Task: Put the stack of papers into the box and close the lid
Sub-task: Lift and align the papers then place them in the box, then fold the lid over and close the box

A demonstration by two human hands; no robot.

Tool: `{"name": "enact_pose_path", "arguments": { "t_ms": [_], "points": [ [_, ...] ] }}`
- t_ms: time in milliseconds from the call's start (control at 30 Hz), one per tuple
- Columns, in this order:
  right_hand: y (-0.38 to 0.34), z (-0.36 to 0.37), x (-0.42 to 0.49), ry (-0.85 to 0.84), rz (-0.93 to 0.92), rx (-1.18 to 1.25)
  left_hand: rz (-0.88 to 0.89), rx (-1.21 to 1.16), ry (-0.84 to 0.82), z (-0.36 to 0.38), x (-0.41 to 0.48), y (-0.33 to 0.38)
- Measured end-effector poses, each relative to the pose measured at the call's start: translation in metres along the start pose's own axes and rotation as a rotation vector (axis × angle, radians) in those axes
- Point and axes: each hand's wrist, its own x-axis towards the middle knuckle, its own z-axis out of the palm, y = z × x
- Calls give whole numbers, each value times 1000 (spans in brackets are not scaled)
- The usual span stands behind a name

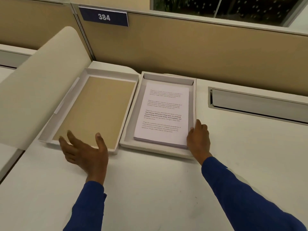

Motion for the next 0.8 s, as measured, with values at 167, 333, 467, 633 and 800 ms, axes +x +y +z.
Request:
{"name": "enact_pose_path", "arguments": {
  "t_ms": [167,333,467,633,800],
  "points": [
    [3,2,-6,-2,-7,-10,-472,-47,-121,3,7,-17],
    [3,1,-12,-6,-6,0,-396,-219,-133,1,6,-12],
    [2,-3,-16,-13,-13,1,-278,-544,-73,-9,2,11],
    [-1,-7,-21,-30,0,25,6,-656,-23,-25,-4,46],
    [0,-9,-21,-69,27,86,301,-581,-130,-28,-18,72]
  ]
}}
